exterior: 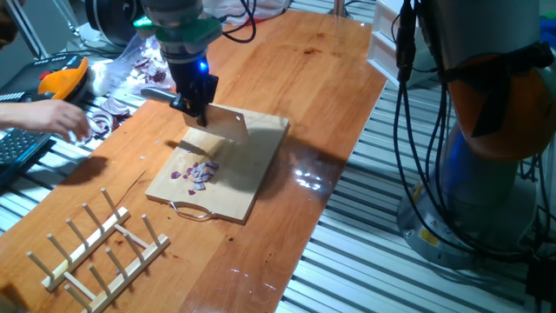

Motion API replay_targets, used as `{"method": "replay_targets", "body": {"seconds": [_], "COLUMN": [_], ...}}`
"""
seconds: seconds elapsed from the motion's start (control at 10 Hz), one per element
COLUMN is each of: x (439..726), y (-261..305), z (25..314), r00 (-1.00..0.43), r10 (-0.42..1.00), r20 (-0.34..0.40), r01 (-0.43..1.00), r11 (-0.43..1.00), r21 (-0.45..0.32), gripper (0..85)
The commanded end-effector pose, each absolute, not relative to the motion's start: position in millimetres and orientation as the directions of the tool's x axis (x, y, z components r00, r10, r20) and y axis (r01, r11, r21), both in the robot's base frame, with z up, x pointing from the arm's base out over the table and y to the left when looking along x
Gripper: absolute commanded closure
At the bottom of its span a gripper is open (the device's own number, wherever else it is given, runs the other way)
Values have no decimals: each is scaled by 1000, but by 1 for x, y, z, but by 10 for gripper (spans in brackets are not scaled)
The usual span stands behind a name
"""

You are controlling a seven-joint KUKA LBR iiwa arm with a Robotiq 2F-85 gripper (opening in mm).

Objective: Chop the onions

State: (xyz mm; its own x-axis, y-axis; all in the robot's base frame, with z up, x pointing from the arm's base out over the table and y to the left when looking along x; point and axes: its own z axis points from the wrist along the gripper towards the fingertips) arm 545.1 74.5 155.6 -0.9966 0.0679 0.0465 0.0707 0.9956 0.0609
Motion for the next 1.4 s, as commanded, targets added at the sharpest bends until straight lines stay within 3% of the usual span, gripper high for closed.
{"method": "replay_targets", "body": {"seconds": [0.0, 0.7, 1.1, 1.3], "x": [544, 541, 559, 567], "y": [73, 77, 76, 72], "z": [157, 156, 146, 144], "r00": [-899, -914, -955, -952], "r10": [-436, -406, -294, -305], "r20": [47, 29, 31, 19], "r01": [-433, -404, -292, -304], "r11": [900, 913, 954, 952], "r21": [60, 51, 64, 45], "gripper": [850, 850, 850, 850]}}
